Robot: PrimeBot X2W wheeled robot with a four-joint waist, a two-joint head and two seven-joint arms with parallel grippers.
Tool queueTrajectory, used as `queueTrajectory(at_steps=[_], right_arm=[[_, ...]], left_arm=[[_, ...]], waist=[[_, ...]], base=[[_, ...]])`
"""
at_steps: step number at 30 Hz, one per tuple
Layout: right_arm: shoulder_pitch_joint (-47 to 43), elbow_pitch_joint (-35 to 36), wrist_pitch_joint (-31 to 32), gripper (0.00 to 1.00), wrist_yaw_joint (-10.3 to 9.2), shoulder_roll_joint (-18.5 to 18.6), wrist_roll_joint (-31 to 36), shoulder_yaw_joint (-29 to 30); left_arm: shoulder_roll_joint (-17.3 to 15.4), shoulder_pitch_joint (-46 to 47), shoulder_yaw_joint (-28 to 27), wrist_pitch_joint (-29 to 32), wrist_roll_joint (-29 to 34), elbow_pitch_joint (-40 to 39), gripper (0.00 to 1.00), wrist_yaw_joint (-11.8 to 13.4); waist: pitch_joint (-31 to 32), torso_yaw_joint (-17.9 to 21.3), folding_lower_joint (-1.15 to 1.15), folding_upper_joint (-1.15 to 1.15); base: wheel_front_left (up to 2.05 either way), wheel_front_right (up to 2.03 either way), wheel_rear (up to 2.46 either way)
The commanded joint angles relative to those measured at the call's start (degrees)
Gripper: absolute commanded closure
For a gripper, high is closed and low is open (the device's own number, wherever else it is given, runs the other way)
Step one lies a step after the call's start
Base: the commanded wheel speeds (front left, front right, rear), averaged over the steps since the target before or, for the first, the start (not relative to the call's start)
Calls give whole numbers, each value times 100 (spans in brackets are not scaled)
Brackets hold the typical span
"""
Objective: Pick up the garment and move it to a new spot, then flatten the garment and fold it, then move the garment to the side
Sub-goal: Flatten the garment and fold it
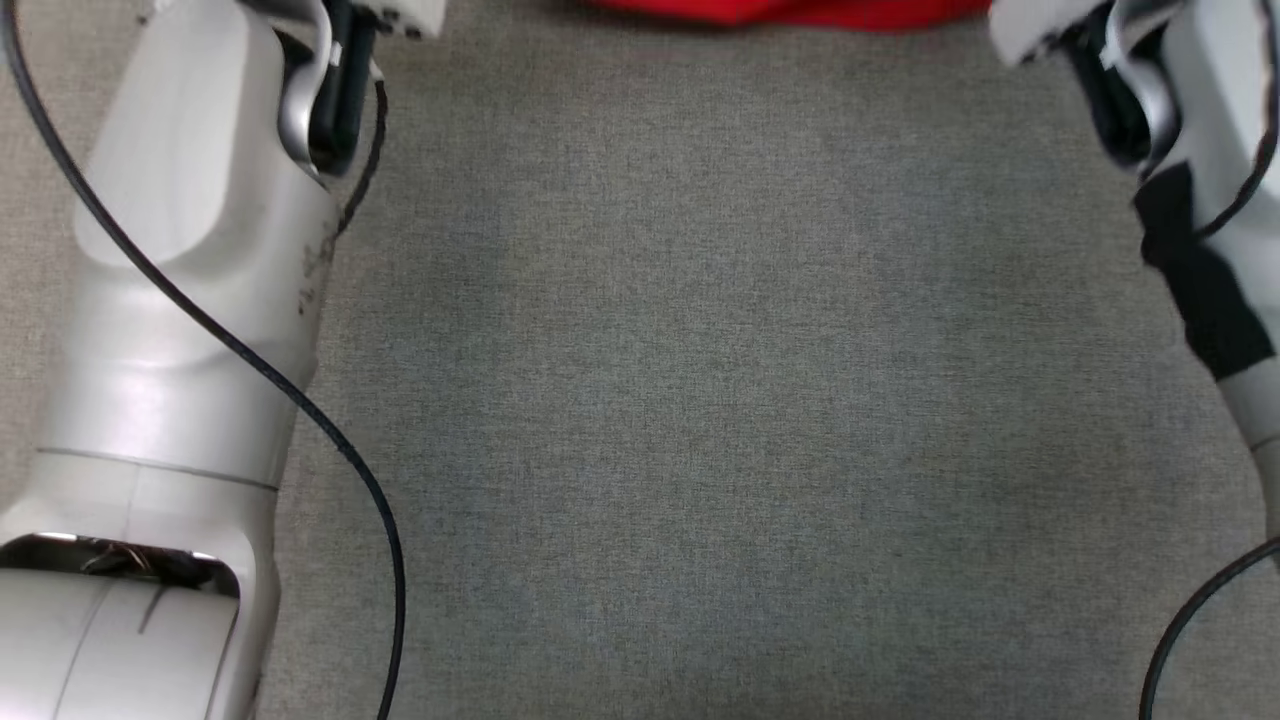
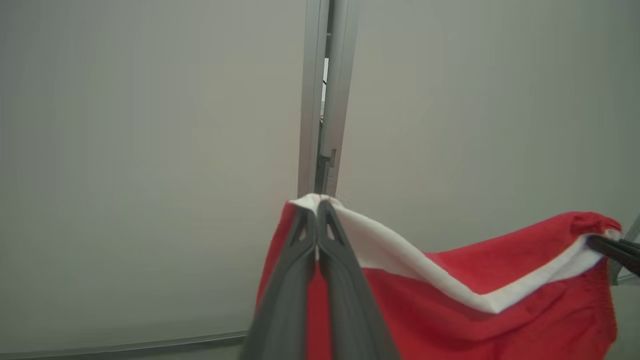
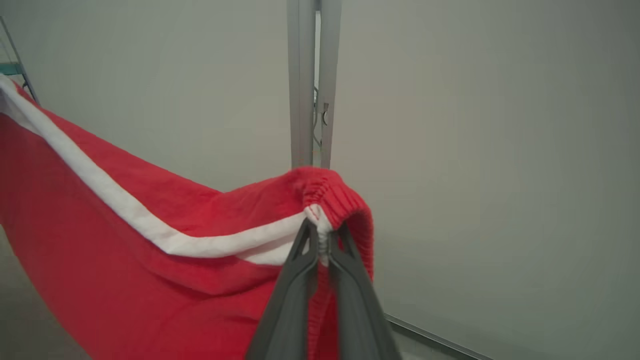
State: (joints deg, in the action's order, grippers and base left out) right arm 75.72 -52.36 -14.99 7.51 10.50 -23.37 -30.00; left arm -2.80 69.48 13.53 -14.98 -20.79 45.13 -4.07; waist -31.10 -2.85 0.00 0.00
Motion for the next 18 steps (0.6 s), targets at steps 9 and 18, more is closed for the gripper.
queueTrajectory(at_steps=[9,18], right_arm=[[-813,58,-30,100,-4,235,-675,-540],[-1544,86,-31,100,-4,387,-1560,-1241]], left_arm=[[-30,-535,-40,-20,119,515,100,-98],[-39,-1198,-288,-20,276,825,100,-255]], waist=[[214,3,0,0],[830,47,0,0]], base=[[0,0,0],[0,0,0]])
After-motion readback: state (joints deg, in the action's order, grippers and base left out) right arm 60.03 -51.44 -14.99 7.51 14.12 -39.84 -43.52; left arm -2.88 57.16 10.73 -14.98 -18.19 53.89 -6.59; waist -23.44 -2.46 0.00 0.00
